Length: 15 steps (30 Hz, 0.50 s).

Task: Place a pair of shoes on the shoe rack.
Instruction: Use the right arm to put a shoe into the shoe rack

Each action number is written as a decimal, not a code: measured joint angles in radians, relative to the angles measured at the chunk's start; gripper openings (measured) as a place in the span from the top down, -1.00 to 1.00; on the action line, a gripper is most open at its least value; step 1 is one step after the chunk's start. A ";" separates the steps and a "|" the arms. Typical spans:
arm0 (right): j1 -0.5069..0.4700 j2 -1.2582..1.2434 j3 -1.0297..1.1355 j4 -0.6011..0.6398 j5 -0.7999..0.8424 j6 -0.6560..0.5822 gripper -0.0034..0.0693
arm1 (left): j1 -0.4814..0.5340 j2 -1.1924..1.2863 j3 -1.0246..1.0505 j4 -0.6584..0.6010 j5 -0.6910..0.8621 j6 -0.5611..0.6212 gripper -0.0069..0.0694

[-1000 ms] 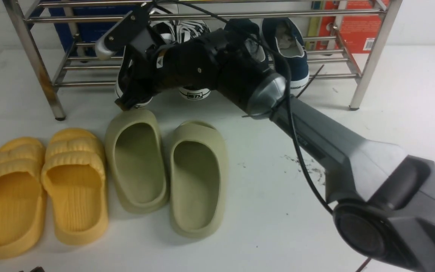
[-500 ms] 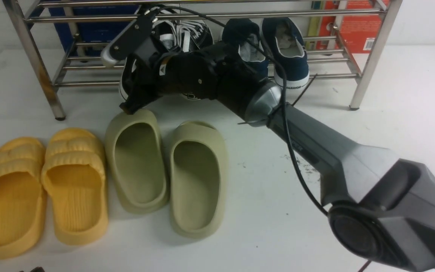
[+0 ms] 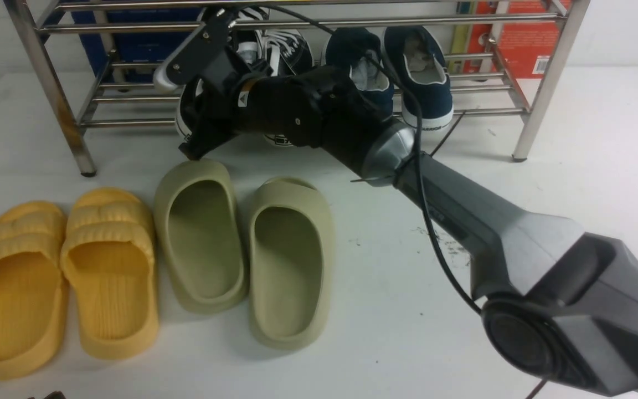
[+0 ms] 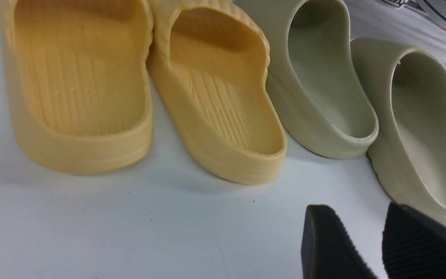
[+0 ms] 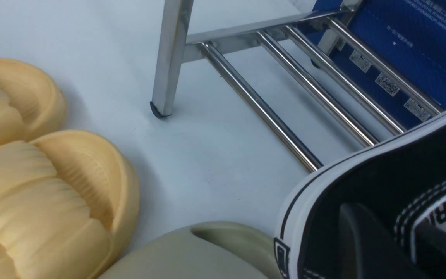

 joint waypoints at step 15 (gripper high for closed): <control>-0.010 -0.008 -0.005 -0.037 0.024 -0.014 0.08 | 0.000 0.000 0.000 0.000 0.000 0.000 0.19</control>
